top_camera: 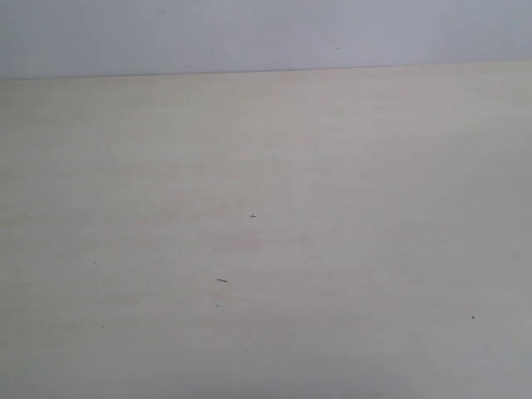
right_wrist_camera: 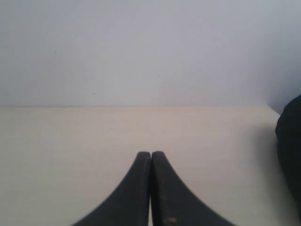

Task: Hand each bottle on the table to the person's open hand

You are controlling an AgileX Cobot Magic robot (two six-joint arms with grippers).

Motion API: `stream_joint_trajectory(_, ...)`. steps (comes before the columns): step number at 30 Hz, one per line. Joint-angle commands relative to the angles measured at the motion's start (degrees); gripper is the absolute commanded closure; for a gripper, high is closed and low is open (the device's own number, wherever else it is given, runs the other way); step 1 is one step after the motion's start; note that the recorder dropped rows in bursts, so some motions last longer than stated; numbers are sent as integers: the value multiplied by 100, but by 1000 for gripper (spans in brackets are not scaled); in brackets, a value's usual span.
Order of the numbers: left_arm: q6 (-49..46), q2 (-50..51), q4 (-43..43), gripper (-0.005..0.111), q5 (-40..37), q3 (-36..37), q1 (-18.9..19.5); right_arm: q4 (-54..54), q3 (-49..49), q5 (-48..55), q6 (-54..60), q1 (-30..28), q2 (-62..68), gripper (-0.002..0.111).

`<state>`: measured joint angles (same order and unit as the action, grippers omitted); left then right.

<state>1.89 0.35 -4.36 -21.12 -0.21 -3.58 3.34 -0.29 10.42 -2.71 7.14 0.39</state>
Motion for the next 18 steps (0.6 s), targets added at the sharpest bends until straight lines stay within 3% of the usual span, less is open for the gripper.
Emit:
stream_joint_trajectory(1, -15, -35, -72, 107, 62, 21, 23, -98, 29, 155, -40, -14, -39, 108)
stream_joint_trajectory(5, -15, -35, -72, 107, 62, 21, 23, -530, 29, 741, -40, -14, -39, 108)
stream_joint_trajectory(18, -15, -35, -72, 107, 62, 21, 23, -529, 29, 755, -40, -14, -39, 108)
